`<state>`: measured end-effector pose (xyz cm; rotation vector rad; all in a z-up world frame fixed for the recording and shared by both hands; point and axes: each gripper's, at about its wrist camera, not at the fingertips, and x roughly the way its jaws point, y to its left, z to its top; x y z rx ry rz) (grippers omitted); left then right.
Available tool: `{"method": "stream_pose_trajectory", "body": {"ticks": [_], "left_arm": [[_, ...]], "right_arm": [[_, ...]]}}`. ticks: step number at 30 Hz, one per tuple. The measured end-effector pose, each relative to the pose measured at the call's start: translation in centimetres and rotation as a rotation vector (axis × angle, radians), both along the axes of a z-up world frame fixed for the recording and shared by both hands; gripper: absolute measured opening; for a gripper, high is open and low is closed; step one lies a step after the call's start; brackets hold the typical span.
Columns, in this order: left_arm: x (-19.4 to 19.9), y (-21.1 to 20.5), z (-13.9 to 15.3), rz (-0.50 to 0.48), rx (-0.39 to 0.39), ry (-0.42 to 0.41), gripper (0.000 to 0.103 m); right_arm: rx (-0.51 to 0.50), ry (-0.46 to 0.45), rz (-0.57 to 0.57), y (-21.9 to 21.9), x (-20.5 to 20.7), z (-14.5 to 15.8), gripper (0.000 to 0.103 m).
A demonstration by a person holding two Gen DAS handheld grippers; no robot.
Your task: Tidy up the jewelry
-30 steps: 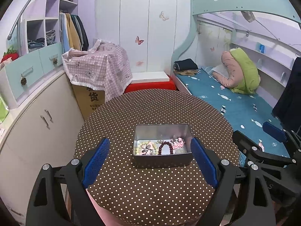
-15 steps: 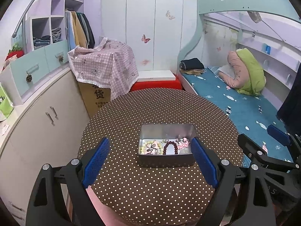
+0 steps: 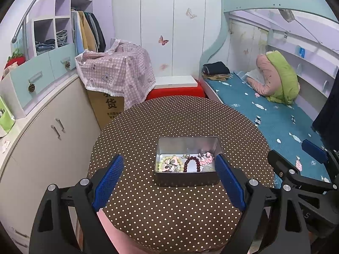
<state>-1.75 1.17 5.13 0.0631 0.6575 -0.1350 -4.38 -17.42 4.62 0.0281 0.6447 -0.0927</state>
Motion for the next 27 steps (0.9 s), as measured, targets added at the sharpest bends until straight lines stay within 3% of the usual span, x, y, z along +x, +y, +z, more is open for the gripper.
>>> {"method": "stream_pose_trajectory", "body": {"ticks": [27], "left_arm": [[-0.15, -0.05, -0.16, 0.002, 0.000, 0.012, 0.085]], "right_arm": [[0.017, 0.000, 0.000, 0.10, -0.17, 0.07, 0.085]]}}
